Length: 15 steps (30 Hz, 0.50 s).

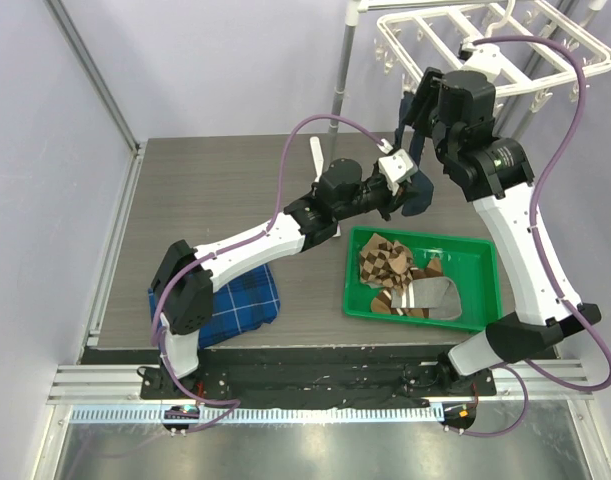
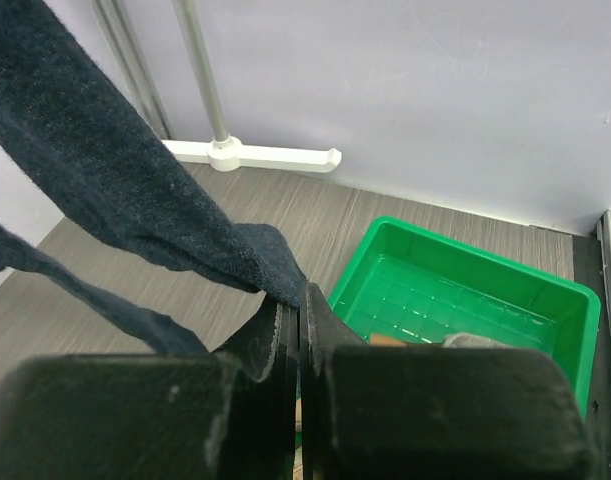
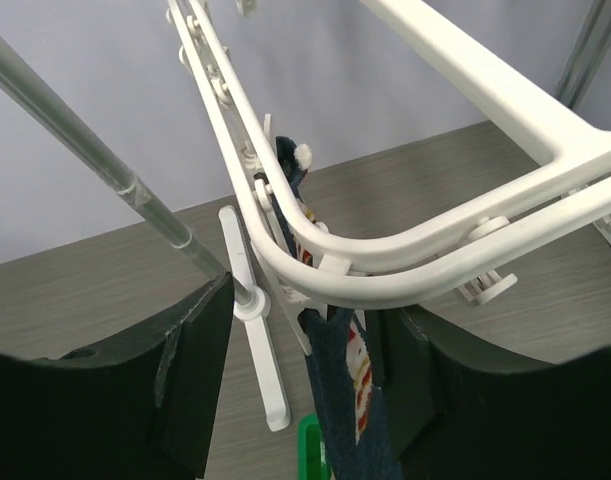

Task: Remove the socks clipped to the hanger

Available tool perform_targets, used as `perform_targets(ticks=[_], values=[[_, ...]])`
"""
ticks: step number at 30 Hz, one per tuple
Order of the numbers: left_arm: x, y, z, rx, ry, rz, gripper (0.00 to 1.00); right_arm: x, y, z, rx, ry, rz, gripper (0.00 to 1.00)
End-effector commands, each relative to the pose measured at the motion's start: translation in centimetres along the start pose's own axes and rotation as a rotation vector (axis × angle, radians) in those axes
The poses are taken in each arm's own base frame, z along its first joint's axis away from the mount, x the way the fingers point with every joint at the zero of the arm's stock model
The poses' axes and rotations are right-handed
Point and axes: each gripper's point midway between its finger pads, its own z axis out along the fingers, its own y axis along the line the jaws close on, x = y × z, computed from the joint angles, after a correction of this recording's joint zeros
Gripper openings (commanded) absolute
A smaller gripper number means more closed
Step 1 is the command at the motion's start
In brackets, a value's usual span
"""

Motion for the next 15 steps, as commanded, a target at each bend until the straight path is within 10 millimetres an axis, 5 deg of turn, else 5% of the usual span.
perform_targets(ticks=[1, 15], values=[[-5.9, -1.1, -1.4, 0.043, -0.115, 0.072, 0.00, -3.2, 0.0, -1.4, -0.043, -0.131, 0.036, 0.62], [-6.9, -1.6, -1.7, 0.060, -0.142, 0.070, 0.00, -2.5, 0.7, 0.3, -0.070, -0.209, 0.077, 0.62]])
